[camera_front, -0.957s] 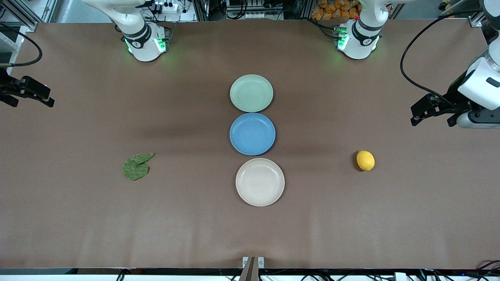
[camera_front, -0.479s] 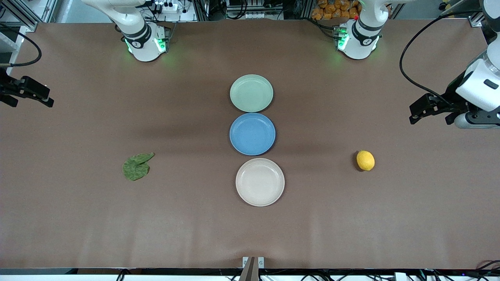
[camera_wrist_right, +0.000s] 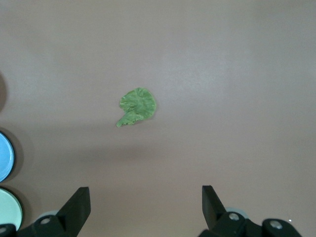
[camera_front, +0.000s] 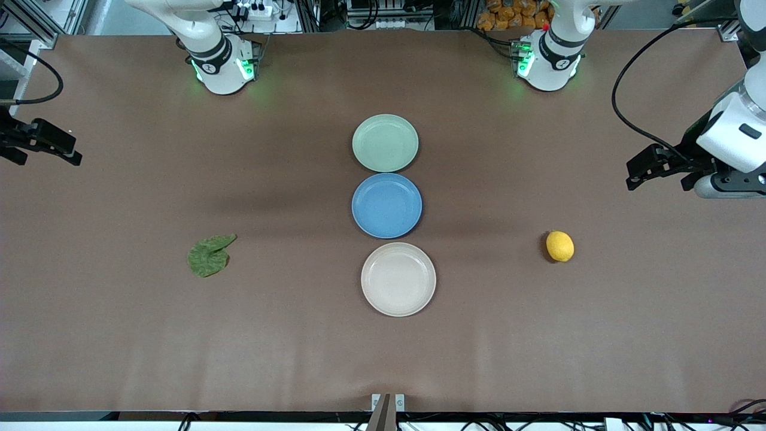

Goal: Pick lemon and lettuce from plates

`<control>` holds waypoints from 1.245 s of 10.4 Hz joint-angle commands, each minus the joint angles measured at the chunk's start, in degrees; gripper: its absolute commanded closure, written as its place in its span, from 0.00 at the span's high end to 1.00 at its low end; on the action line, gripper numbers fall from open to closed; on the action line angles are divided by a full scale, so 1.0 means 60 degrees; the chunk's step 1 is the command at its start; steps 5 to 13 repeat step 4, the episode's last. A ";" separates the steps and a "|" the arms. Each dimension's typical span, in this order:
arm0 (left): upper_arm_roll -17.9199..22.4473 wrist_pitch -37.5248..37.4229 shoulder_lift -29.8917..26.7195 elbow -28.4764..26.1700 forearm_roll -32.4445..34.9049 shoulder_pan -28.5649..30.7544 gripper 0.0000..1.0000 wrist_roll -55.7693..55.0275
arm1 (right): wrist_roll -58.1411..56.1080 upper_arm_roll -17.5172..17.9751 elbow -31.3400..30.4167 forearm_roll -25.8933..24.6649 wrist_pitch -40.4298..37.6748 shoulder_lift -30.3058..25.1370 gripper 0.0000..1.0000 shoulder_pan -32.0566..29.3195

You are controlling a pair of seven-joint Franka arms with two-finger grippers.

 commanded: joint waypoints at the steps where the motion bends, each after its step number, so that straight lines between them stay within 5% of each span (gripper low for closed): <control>1: 0.0014 -0.0112 -0.0052 -0.0051 -0.0025 0.0033 1.00 -0.0047 | -0.0105 0.0002 0.0167 0.0076 -0.0057 0.0074 1.00 -0.0023; 13: 0.0014 -0.0112 -0.0038 -0.0037 -0.0040 0.0033 1.00 -0.0106 | -0.0105 0.0002 0.0167 0.0061 -0.0042 0.0074 1.00 -0.0037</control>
